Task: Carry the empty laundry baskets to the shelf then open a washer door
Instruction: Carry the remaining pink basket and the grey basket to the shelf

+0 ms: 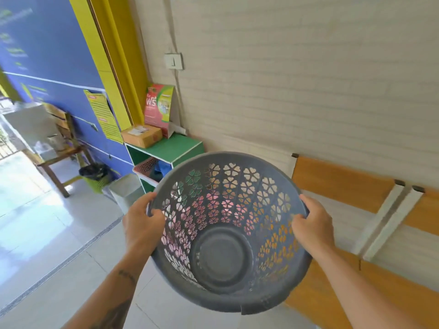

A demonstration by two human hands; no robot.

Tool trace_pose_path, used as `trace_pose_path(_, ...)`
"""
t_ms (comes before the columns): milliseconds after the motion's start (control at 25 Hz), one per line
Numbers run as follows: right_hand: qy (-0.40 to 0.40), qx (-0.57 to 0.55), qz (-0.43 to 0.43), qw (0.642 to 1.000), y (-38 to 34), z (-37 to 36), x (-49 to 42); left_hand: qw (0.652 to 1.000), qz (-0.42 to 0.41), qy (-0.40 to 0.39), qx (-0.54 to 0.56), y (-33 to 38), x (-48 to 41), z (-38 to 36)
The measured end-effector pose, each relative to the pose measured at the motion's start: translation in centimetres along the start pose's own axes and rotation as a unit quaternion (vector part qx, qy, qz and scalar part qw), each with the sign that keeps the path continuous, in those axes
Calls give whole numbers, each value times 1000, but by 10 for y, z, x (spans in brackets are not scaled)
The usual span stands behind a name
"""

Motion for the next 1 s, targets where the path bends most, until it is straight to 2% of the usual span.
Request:
trace_pose_path(240, -104, 25, -25, 994, -7, -105, -93, 999, -30, 29, -28, -17, -95, -49)
trace_pose_path(400, -129, 17, -91, 987, 2, -166, -122, 999, -40, -11, -32, -64, -163, -105)
trace_pose_path(600, -102, 20, -239, 966, 39, -239, -123, 981, -89, -163, -52, -138, -242, -212)
trace_pose_path(800, -50, -1, -377, 925, 86, -298, -98, 928, -88, -342, -120, -213, -263, -306)
trace_pose_path(1000, -13, -66, -459, 886, 140, -341, -81, 892, -60, -421, -154, -270, -257, -364)
Point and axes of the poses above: each hand's wrist, its own x-axis away from the middle knuckle, its own z-axis out of the back of the hand, y = z × x, the point moved 10 cm from there along -x, towards the middle knuckle, and after that the axes turned 1 degree about -y, right-handed, at the moved point
